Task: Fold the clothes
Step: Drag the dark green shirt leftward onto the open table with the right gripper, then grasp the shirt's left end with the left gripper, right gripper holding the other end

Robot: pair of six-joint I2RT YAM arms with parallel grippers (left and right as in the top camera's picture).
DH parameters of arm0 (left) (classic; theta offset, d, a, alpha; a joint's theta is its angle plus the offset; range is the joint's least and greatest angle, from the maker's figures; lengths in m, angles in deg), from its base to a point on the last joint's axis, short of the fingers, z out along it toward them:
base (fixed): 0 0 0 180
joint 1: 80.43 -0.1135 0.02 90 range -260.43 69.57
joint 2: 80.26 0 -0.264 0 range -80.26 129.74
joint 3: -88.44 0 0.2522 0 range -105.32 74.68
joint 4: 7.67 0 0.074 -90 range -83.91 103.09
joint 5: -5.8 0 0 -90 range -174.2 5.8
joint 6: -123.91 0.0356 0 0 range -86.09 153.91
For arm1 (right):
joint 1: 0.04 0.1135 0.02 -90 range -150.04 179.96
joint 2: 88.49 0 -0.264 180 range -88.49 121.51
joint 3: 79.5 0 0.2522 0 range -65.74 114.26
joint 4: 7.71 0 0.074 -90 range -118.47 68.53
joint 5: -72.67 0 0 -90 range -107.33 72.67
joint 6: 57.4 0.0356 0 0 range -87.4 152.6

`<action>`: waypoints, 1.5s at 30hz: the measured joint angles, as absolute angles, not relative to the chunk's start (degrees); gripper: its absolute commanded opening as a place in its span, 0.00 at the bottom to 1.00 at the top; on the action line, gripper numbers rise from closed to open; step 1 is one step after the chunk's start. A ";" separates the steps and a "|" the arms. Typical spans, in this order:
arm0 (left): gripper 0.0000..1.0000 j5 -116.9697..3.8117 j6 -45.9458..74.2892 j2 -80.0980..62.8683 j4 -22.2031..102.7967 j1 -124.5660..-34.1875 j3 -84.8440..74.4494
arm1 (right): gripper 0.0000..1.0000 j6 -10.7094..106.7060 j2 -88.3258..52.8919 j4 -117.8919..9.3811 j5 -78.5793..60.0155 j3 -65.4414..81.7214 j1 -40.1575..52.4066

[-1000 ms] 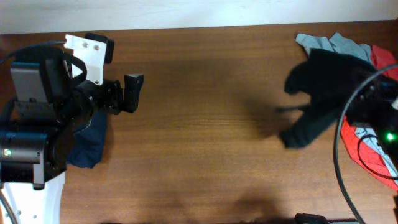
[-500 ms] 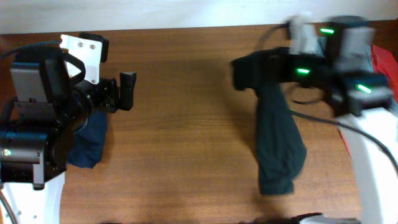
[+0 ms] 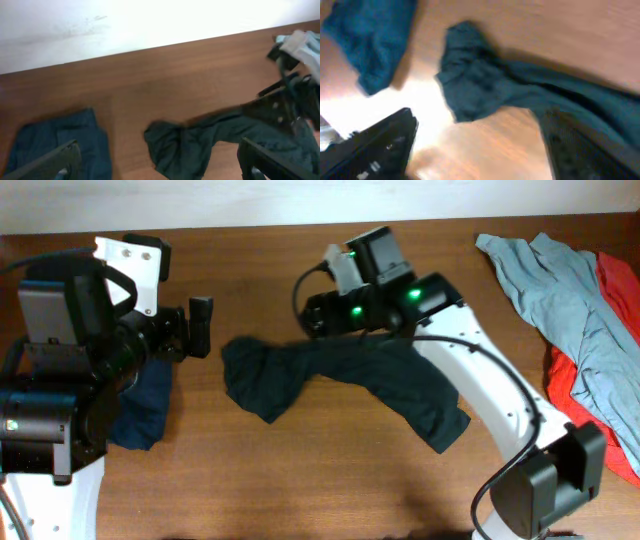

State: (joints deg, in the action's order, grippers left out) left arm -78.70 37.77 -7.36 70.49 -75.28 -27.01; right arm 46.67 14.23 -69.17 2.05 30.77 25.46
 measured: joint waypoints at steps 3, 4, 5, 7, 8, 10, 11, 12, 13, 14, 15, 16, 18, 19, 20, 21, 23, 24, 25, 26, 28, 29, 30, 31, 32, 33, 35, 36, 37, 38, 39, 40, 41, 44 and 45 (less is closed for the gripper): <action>0.99 -78.70 37.77 -6.61 72.61 -75.28 -27.01 | 0.85 47.54 13.13 -76.25 -0.55 30.75 18.24; 0.99 -78.65 37.77 -6.13 72.96 -75.28 -26.97 | 0.85 47.74 13.00 -78.18 -0.90 30.86 15.80; 0.99 -78.20 37.77 -4.91 73.77 -75.28 -26.90 | 0.87 48.04 12.81 -82.40 -1.49 30.79 12.36; 0.99 -77.06 37.77 -2.57 74.64 -75.28 -26.40 | 0.88 48.46 12.81 -85.85 -1.88 30.79 8.47; 0.99 -75.92 37.77 -0.43 74.95 -75.28 -26.05 | 0.89 48.63 12.81 -88.21 -2.23 30.79 6.11; 0.99 -74.33 37.77 3.99 75.37 -75.28 -25.44 | 0.89 48.89 12.81 -91.99 -3.52 30.77 1.72; 0.99 -73.74 37.77 5.97 75.58 -75.28 -25.24 | 0.89 48.89 12.81 -92.93 -3.89 30.77 0.56; 0.99 -73.45 37.77 7.68 75.63 -75.28 -25.09 | 0.89 48.89 12.81 -94.07 -4.31 30.62 -0.55; 1.00 -72.88 37.77 10.24 75.72 -75.28 -24.82 | 0.89 48.92 12.81 -94.96 -4.79 29.79 -1.84; 0.99 -72.43 37.77 11.42 75.83 -75.28 -24.67 | 0.89 48.94 12.72 -94.55 -5.14 28.11 -2.24; 0.99 -71.94 37.77 12.58 75.85 -75.28 -24.63 | 0.89 48.94 12.72 -94.90 -5.42 26.45 -2.26; 0.99 -71.75 37.77 13.19 76.00 -75.28 -24.63 | 0.89 48.89 12.65 -93.72 -5.53 23.95 -2.26; 0.99 -71.22 37.77 13.95 76.59 -75.28 -24.63 | 0.88 48.92 12.54 -91.95 -5.86 18.47 -2.26; 0.99 -71.11 37.77 14.00 76.70 -75.28 -24.63 | 0.88 48.92 12.50 -88.60 -5.95 14.07 -2.26; 0.99 -70.98 37.77 14.00 76.79 -75.28 -24.63 | 0.85 48.89 12.52 -87.64 -6.04 12.41 -2.26; 0.99 -70.85 37.77 14.00 76.74 -75.28 -24.63 | 0.84 48.89 12.63 -84.36 -6.28 7.50 -2.26; 0.99 -70.70 37.77 14.00 76.74 -75.28 -24.63 | 0.83 48.94 12.76 -76.87 -6.80 -0.35 -2.26; 0.99 -70.65 37.77 14.00 76.77 -75.28 -24.63 | 0.83 48.98 12.78 -75.62 -7.06 -2.14 -2.26; 0.99 -70.65 37.77 14.00 76.87 -75.28 -24.63 | 0.82 48.96 12.76 -73.65 -7.44 -3.91 -2.26; 0.99 -70.65 37.77 14.00 76.83 -75.28 -24.63 | 0.82 48.94 12.76 -72.32 -7.87 -5.05 -2.26; 0.99 -70.68 37.77 14.00 76.83 -75.28 -24.63 | 0.78 48.96 12.76 -69.87 -9.45 -7.52 -2.26; 0.99 -70.65 37.77 14.00 76.81 -75.28 -24.63 | 0.70 48.89 12.72 -68.98 -10.10 -8.24 -2.26; 0.99 -70.65 37.77 14.00 76.83 -75.28 -24.63 | 0.63 49.03 12.70 -68.69 -10.45 -8.48 -2.26; 0.99 -70.65 37.77 14.00 76.79 -75.28 -24.63 | 0.42 48.76 12.54 -68.25 -11.04 -8.88 -2.26; 0.99 -70.65 37.77 14.00 76.83 -75.28 -24.63 | 0.30 48.98 12.52 -68.21 -11.37 -9.03 -2.26; 0.99 -70.65 37.77 14.00 76.83 -75.28 -24.63 | 0.17 48.92 12.48 -68.23 -11.52 -9.07 -2.26; 0.99 -70.65 37.77 14.00 76.81 -75.28 -24.63 | 0.10 48.83 12.48 -68.65 -11.76 -9.36 -2.26; 0.99 -70.65 37.77 14.00 76.83 -75.28 -24.63 | 0.07 48.83 12.43 -69.28 -11.63 -9.38 -2.26; 0.99 -70.65 37.77 14.00 76.74 -75.28 -24.63 | 0.06 48.96 12.43 -69.94 -11.61 -9.40 -2.26; 0.99 -70.65 37.77 14.00 76.79 -75.28 -24.63 | 0.05 49.03 12.19 -70.97 -11.50 -9.38 -2.26; 0.99 -70.65 37.77 14.00 76.74 -75.28 -24.63 | 0.05 49.00 11.82 -71.73 -11.50 -9.38 -2.26; 0.99 -70.65 37.77 14.00 76.77 -75.28 -24.63 | 0.05 49.03 11.01 -73.22 -11.50 -9.23 -2.26; 1.00 -70.65 37.77 14.00 76.77 -75.28 -24.63 | 0.05 49.07 8.72 -74.86 -11.50 -8.92 -2.26; 0.99 -70.65 37.77 14.00 76.77 -75.28 -24.63 | 0.05 49.05 3.32 -76.91 -11.50 -7.19 -2.26; 0.99 -70.65 37.77 14.00 76.77 -75.28 -24.63 | 0.05 49.05 0.63 -77.39 -11.50 -6.41 -2.26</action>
